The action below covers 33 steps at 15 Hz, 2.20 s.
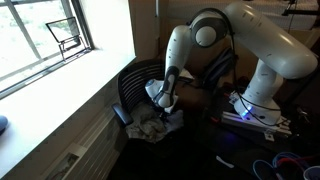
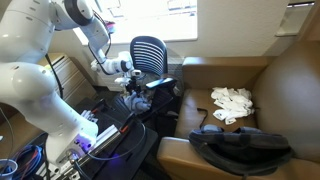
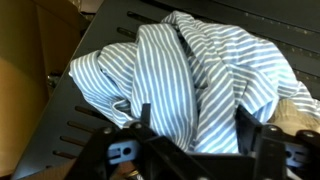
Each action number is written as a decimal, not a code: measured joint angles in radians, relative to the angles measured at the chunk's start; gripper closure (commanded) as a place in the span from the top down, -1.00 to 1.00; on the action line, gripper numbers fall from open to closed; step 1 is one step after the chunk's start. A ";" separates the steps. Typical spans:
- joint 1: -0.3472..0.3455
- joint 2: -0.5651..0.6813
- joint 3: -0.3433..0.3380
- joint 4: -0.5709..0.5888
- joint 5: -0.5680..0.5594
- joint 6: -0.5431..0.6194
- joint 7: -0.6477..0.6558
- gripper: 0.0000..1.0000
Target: Get the blue shirt from the seat and place it on the backrest of the chair
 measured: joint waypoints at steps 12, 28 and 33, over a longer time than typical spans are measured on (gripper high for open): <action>-0.002 0.002 0.001 0.010 0.009 0.000 0.004 -0.98; -0.104 -0.548 0.084 -0.557 0.275 0.549 0.045 -0.98; -0.102 -0.572 0.068 -0.574 0.319 0.658 0.055 -0.98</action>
